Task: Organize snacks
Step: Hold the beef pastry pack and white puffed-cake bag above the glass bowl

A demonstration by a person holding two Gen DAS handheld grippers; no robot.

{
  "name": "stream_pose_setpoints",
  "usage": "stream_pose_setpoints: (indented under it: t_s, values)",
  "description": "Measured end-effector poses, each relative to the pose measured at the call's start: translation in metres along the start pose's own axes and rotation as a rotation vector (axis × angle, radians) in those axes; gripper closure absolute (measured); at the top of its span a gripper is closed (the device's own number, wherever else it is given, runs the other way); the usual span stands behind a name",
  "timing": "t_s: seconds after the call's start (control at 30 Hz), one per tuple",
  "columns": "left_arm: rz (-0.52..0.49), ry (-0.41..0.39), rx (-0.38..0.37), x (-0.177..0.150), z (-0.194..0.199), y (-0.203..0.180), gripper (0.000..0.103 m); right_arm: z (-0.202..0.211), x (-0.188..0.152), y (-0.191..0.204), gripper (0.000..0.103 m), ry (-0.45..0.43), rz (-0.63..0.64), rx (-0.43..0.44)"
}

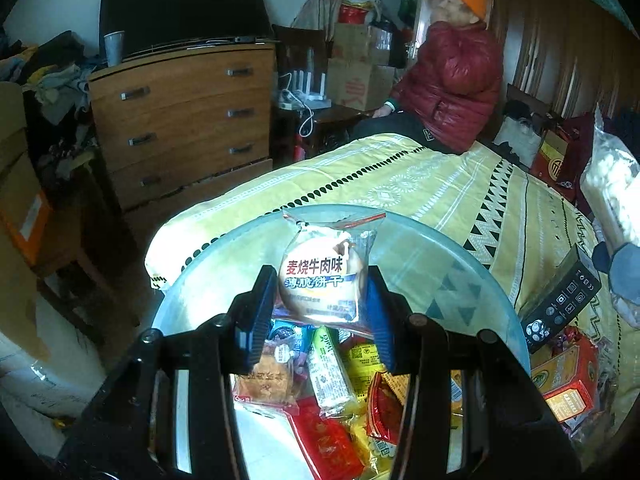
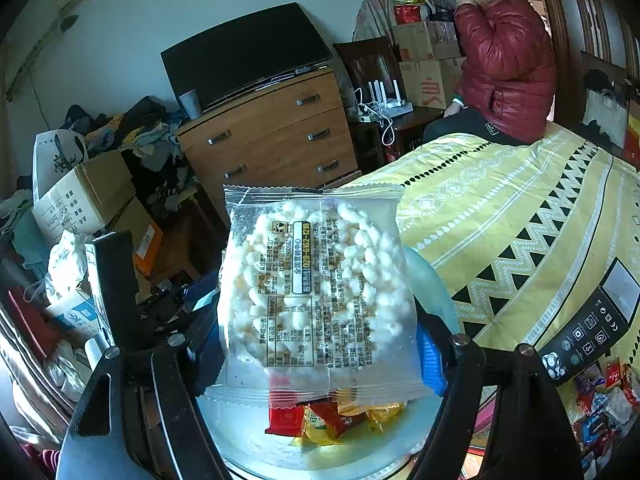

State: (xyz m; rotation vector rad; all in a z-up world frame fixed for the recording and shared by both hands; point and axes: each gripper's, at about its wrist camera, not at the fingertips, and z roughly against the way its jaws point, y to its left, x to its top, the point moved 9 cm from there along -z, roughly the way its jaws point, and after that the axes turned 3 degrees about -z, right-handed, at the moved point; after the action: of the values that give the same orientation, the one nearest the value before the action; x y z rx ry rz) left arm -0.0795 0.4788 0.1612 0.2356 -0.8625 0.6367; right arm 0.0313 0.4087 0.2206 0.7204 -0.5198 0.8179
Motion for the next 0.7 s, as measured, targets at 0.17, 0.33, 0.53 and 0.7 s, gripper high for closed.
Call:
stream_pose_setpoints:
  t_s: [0.17, 0.33, 0.53, 0.7]
  values:
    - [0.000, 0.003, -0.003, 0.001, -0.001, 0.001, 0.058, -0.003, 0.000, -0.001, 0.023, 0.002, 0.003, 0.000]
    - [0.001, 0.004, -0.004, 0.001, -0.001, 0.001, 0.058, -0.004, -0.001, 0.002, 0.023, 0.003, 0.002, 0.000]
    - [0.002, 0.006, -0.006, 0.001, -0.003, 0.001, 0.058, -0.006, -0.001, 0.002, 0.023, 0.005, 0.004, 0.000]
    - [0.006, 0.010, -0.009, 0.001, -0.006, 0.001, 0.058, -0.012, -0.002, 0.002, 0.023, 0.011, 0.007, 0.002]
